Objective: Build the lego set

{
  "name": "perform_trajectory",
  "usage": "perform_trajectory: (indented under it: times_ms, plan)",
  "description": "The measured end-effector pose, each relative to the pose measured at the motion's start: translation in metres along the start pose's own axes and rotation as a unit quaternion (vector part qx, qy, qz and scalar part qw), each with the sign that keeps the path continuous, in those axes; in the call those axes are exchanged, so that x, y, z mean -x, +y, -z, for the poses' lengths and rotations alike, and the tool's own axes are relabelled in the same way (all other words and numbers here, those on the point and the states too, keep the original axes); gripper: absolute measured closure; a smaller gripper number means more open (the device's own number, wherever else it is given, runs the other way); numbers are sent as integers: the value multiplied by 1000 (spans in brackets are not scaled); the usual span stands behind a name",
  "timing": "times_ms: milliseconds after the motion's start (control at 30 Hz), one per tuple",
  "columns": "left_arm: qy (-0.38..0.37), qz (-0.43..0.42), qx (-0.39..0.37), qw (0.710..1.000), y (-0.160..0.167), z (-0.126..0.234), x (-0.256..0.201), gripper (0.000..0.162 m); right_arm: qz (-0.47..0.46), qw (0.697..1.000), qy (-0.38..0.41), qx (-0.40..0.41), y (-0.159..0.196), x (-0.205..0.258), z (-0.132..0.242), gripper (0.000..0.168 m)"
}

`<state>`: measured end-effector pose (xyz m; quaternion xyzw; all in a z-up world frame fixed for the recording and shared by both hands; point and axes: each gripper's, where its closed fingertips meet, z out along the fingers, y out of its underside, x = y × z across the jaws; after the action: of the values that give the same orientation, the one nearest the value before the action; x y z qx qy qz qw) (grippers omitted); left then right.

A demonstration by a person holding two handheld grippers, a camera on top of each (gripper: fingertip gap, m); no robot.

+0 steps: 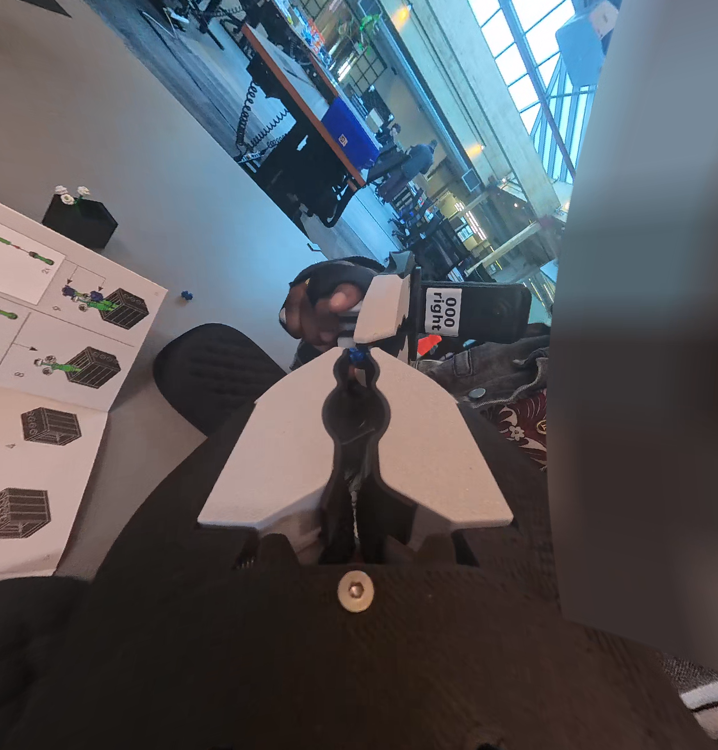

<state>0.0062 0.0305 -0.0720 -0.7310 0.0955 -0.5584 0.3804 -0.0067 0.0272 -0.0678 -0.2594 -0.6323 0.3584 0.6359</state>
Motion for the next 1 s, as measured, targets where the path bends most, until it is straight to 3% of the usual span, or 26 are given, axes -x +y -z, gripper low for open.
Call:
perform_trajectory:
  times_ms: [267,433,500,600,700,867,1000]
  plan:
    - [14,8,16,1000,0,-19,7,153,-15,1000,3,19,13,-5,18,160]
    - [58,-17,32,998,9,-31,10,148,-125,990,40,55,46,-15,59,160]
    - [25,-59,47,997,22,-37,26,146,-200,971,73,106,82,-21,92,160]
    - [-54,-156,79,983,42,-49,59,135,-325,914,118,212,145,-24,144,160]
    - [-92,-257,64,960,40,-69,72,126,-374,869,134,296,181,-19,175,160]
    - [-140,-346,76,925,32,-97,91,120,-361,844,128,376,213,-19,182,160]
    - [-129,-338,88,928,34,-107,100,120,-373,833,113,392,232,-12,181,160]
